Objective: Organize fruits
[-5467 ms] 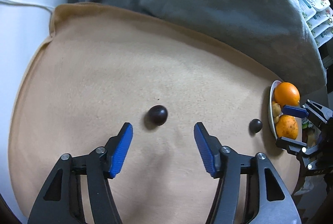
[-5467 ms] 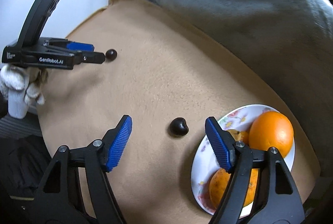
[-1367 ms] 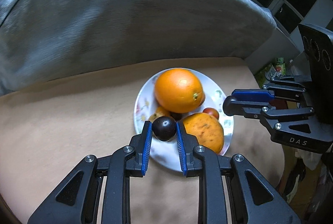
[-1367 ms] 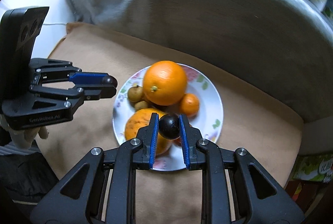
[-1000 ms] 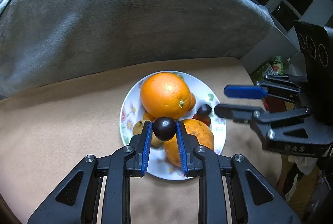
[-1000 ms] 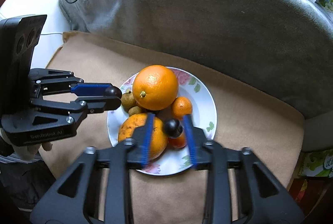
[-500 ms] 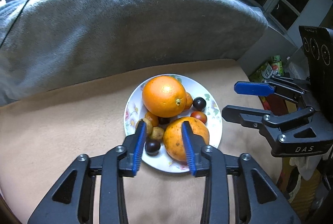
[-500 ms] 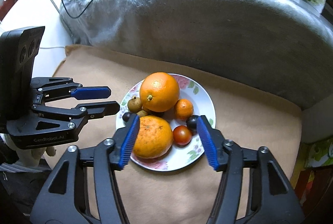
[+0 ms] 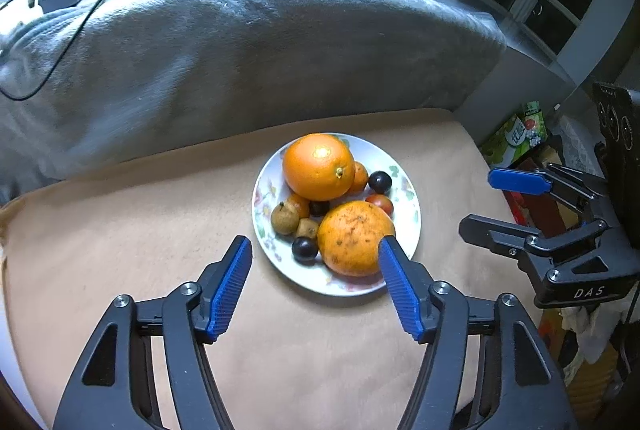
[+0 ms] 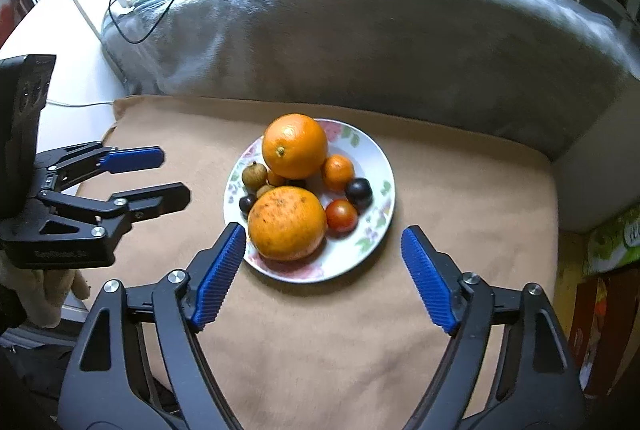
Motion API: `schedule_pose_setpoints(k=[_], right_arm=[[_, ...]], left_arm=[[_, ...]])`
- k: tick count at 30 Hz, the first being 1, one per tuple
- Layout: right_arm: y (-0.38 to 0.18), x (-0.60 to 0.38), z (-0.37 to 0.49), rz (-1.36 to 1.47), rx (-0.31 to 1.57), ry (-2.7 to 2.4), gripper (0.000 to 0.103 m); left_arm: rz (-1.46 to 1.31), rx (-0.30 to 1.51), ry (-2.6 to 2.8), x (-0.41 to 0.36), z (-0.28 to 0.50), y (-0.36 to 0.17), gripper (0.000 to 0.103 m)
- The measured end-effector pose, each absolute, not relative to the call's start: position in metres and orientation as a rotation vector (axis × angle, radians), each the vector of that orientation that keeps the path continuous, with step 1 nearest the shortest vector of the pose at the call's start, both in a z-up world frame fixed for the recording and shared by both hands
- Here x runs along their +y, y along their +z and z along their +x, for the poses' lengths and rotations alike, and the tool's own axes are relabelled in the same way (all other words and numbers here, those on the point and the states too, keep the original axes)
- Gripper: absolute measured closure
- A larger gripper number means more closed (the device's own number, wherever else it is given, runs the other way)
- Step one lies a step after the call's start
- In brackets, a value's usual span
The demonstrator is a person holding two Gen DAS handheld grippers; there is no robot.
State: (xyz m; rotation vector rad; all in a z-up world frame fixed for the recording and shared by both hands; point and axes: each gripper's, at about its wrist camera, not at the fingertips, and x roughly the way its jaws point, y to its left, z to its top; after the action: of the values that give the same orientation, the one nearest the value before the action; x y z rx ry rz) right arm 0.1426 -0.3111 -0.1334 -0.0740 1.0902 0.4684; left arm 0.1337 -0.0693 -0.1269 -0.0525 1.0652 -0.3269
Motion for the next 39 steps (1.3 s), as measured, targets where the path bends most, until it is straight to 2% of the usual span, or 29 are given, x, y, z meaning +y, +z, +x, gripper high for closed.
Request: schedule_pose_setpoints(k=[13,16,39], right_arm=[[-0.117,-0.320,0.120,-0.074,1.057,0.381,0.018],[-0.114,-0.321,0.118,-0.072,1.049,0.380,0.018],[-0.106,-0.321,0.111,-0.062,1.020,0.374,0.018]], left_arm=[[-0.016,1.037,-0.282,-0.070,0.116,-0.103,0.037],[-0.022,1.034,-0.278,-0.069,0.114,-0.099,0.031],[-0.014,0.987,-0.282,-0.074,0.101,-0.081,0.030]])
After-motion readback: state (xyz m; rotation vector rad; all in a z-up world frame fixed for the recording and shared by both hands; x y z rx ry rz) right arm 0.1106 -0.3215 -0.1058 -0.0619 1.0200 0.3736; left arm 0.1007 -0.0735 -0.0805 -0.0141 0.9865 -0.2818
